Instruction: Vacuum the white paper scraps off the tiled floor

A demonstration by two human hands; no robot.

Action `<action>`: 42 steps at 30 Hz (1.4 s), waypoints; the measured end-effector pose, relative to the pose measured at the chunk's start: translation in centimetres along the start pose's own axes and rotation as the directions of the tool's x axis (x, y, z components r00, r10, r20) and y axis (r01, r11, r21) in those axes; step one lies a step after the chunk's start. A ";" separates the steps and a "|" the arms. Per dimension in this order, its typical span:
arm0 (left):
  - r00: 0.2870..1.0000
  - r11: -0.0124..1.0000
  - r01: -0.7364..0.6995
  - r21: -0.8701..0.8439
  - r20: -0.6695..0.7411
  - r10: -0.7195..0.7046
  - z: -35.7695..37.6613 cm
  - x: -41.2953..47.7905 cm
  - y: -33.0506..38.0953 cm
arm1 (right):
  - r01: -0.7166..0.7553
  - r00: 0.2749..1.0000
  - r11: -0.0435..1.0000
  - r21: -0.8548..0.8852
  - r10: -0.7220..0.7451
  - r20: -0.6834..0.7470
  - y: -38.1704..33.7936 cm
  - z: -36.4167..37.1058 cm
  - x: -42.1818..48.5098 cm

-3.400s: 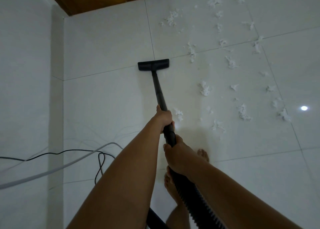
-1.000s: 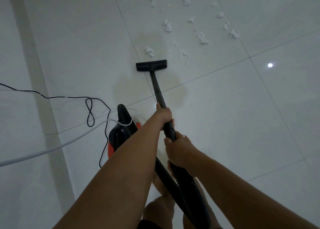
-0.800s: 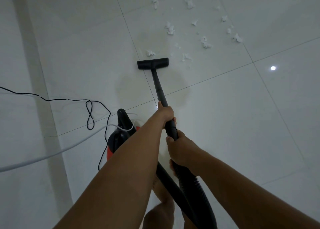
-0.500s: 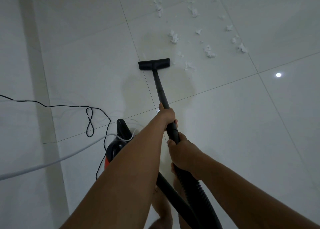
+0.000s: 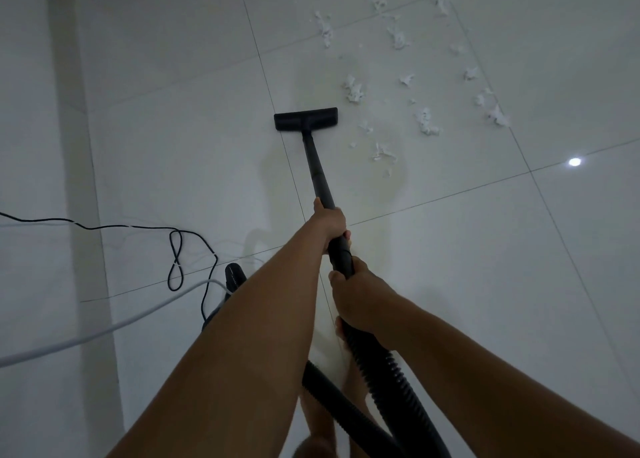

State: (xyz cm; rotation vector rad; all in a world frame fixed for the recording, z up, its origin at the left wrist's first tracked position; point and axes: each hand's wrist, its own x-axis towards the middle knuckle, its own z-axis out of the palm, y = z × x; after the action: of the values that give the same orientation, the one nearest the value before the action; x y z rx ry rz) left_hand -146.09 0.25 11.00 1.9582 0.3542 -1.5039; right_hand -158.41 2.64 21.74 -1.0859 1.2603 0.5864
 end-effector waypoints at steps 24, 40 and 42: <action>1.000 1.000 -0.008 -0.015 -0.006 0.008 -3.4 6.8 18.3 | 0.062 0.997 0.992 -0.106 -0.066 -0.032 -18.0 -5.3 6.6; 1.000 0.998 0.004 -0.057 -0.007 -0.004 -7.3 11.7 29.3 | 0.005 1.000 0.999 -0.048 -0.004 0.003 -30.7 -6.1 10.0; 1.000 0.997 0.016 -0.082 0.004 -0.016 -7.6 10.8 29.9 | -0.017 1.000 0.998 -0.056 0.017 -0.005 -31.7 -6.3 8.9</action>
State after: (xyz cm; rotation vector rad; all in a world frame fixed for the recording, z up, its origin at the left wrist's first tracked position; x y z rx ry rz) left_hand -120.04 -19.57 11.51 1.8927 0.4239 -1.4797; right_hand -131.98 -17.95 23.85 -1.1248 1.2649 0.6355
